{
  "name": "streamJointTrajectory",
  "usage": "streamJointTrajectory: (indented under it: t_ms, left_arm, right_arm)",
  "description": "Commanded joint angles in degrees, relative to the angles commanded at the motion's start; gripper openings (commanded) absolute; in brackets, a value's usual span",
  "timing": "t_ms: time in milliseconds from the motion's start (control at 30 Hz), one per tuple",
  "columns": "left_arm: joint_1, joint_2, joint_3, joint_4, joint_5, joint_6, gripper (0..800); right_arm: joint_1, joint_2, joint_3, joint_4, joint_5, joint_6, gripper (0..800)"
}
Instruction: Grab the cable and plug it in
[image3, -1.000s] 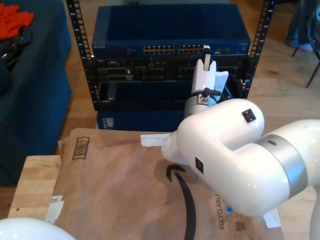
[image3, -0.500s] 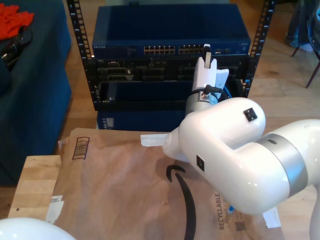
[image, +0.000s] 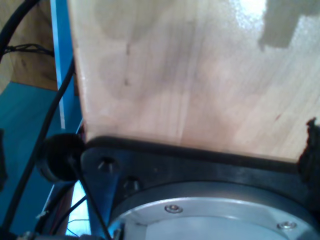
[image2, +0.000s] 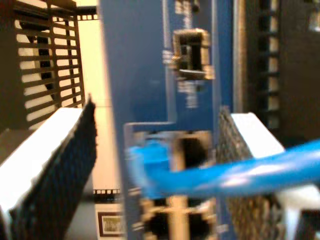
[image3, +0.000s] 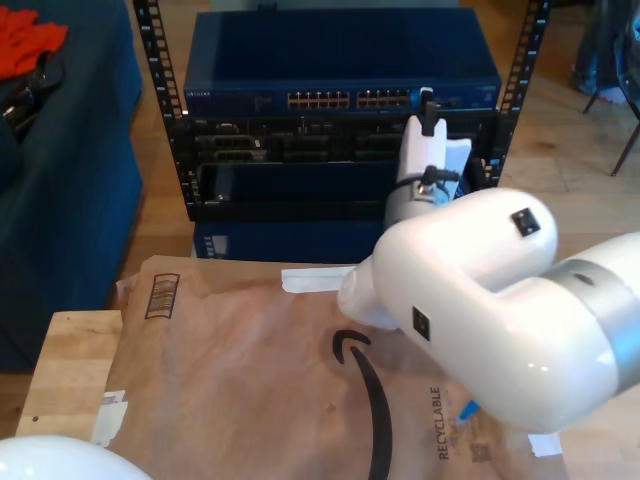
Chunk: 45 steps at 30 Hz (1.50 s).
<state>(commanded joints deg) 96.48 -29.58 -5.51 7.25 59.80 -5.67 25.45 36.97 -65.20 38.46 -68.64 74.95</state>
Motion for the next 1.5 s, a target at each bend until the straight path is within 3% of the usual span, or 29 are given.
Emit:
streamJointTrajectory:
  t_ms: [133, 333, 533, 633, 767, 967, 1133, 1500]
  left_arm:
    - [0.0, 0.0, 0.0, 0.0, 0.0, 0.0, 800]
    - [0.0, 0.0, 0.0, 0.0, 0.0, 0.0, 800]
    - [0.0, 0.0, 0.0, 0.0, 0.0, 0.0, 800]
    - [0.0, 0.0, 0.0, 0.0, 0.0, 0.0, 800]
    - [0.0, 0.0, 0.0, 0.0, 0.0, 0.0, 800]
    - [0.0, 0.0, 0.0, 0.0, 0.0, 0.0, 800]
    - [0.0, 0.0, 0.0, 0.0, 0.0, 0.0, 800]
    - [0.0, 0.0, 0.0, 0.0, 0.0, 0.0, 800]
  right_arm:
    - [1.1, -7.6, 8.4, 0.0, 4.1, 0.0, 394]
    - [2.5, -20.1, 19.6, -0.1, 15.9, 0.0, 505]
    - [0.4, -32.1, 25.8, -0.4, 25.9, -0.2, 530]
    - [-6.1, -39.9, 28.7, -1.4, 33.4, -2.5, 538]
    - [-12.2, -46.9, 29.9, -1.5, 45.7, -12.3, 677]
    - [-29.4, -57.6, 34.3, -1.7, 62.0, -23.3, 791]
    - [-44.4, -64.4, 35.7, -1.7, 73.2, -32.8, 794]
    - [-77.5, -76.8, 36.2, -3.1, 109.8, -48.0, 794]
